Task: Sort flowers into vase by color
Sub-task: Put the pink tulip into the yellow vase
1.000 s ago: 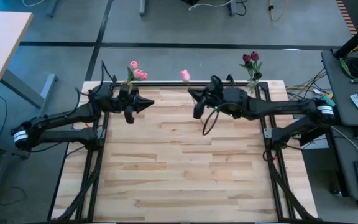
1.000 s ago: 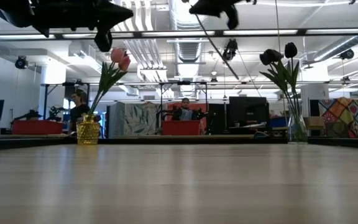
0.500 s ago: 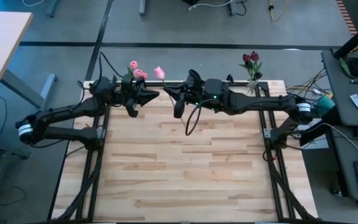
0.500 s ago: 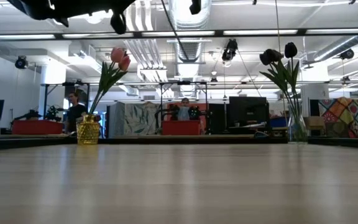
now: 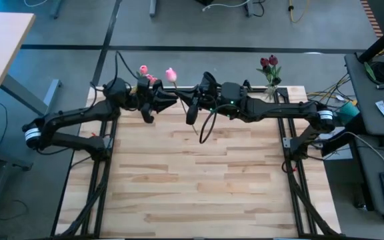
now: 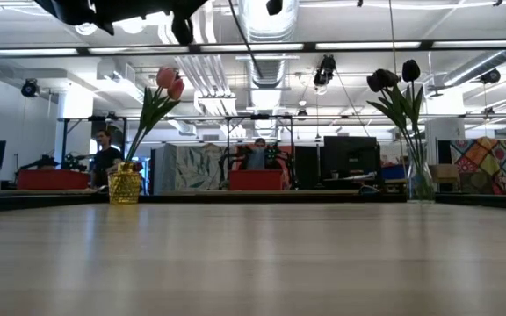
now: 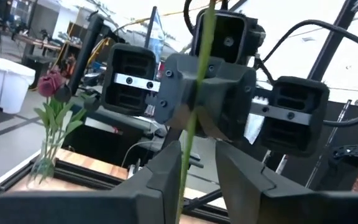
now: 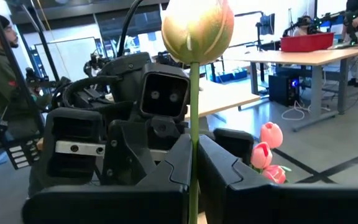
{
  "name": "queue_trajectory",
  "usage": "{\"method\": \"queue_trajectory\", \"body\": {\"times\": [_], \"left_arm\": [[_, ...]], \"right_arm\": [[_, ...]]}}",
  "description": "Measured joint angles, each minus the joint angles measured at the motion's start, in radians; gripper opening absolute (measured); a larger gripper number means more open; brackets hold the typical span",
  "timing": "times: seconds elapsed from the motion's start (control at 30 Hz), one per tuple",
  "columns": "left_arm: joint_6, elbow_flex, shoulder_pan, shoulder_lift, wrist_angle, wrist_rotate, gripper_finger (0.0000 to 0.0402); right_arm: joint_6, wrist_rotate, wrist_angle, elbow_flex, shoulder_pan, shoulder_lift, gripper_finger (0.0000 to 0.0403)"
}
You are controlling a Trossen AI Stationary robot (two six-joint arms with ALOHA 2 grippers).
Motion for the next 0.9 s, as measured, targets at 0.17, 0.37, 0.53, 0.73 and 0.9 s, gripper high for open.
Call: {"method": "queue_trajectory", "body": {"times": [0.17, 0.37, 0.53, 0.73, 0.9], "left_arm": [[-0.005, 0.029, -0.006, 0.058, -0.001, 0.006, 0.0088], [-0.013, 0.035, -0.007, 0.079, 0.072, 0.007, 0.0088], [-0.010, 0.035, -0.007, 0.076, 0.081, 0.006, 0.0085], [-0.011, 0.035, -0.007, 0.091, 0.080, 0.006, 0.0064], [-0.001, 0.035, -0.008, 0.085, 0.082, 0.005, 0.0016]], "right_arm": [[0.000, 0.000, 0.014, 0.000, 0.000, 0.000, 0.0009], [0.000, 0.000, 0.014, 0.000, 0.000, 0.000, 0.0009], [0.001, -0.002, 0.012, 0.000, 0.000, 0.000, 0.0009], [0.021, -0.009, 0.010, 0.000, 0.000, 0.000, 0.0009], [0.022, -0.008, 0.010, 0.000, 0.000, 0.000, 0.0011]]}}
